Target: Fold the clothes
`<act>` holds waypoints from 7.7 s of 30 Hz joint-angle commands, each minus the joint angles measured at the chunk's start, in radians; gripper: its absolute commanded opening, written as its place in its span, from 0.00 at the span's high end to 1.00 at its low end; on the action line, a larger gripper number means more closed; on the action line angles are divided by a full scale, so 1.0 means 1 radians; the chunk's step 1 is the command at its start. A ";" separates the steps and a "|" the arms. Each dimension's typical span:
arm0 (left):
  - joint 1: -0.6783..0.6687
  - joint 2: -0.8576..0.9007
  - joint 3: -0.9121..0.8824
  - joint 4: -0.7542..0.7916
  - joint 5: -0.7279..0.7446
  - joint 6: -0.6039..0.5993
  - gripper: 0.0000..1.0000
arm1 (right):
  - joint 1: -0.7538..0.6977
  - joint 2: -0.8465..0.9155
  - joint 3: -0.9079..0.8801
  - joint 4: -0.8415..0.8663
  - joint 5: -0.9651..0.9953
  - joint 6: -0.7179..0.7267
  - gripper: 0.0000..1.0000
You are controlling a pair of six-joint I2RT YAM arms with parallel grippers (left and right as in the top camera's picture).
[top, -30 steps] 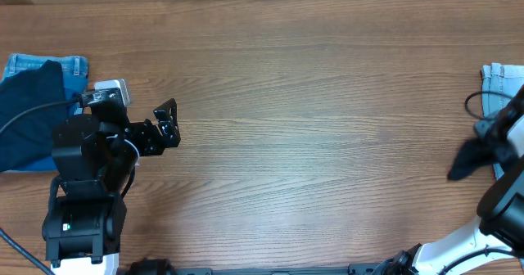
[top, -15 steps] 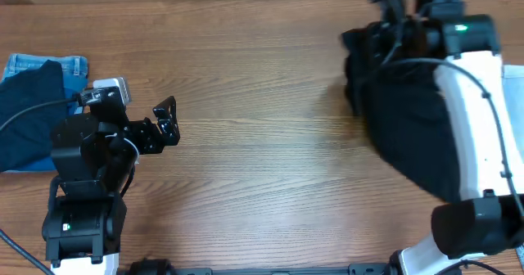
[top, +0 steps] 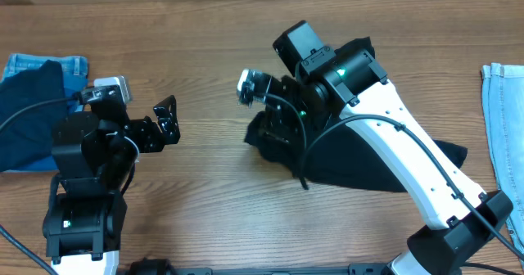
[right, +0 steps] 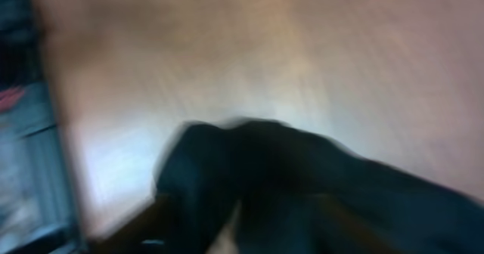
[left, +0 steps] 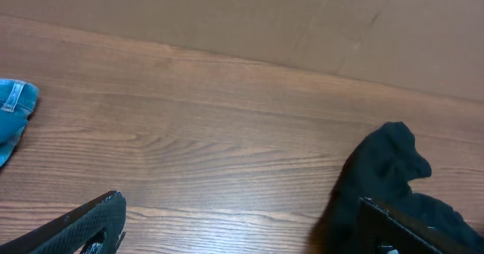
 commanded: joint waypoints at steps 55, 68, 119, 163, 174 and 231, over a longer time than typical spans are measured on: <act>0.004 0.006 0.024 -0.024 0.012 0.003 0.00 | -0.105 0.505 0.394 0.406 0.469 0.541 0.00; 0.002 0.824 0.028 0.420 0.371 -0.112 0.00 | -0.669 0.255 0.393 -0.092 0.285 0.751 0.00; -0.097 0.947 0.188 -0.442 0.151 -0.201 0.02 | -0.688 0.255 0.393 -0.155 0.293 0.721 0.02; -0.093 0.669 0.649 0.342 0.367 -0.378 0.96 | -0.034 0.232 0.000 0.238 0.581 0.600 0.09; -0.095 0.657 0.664 0.373 0.433 -0.399 0.96 | 0.035 0.254 0.000 0.456 0.518 0.684 0.13; -0.101 0.640 0.664 -0.054 0.027 -0.076 0.91 | 0.232 0.351 -0.433 0.774 0.380 0.399 0.14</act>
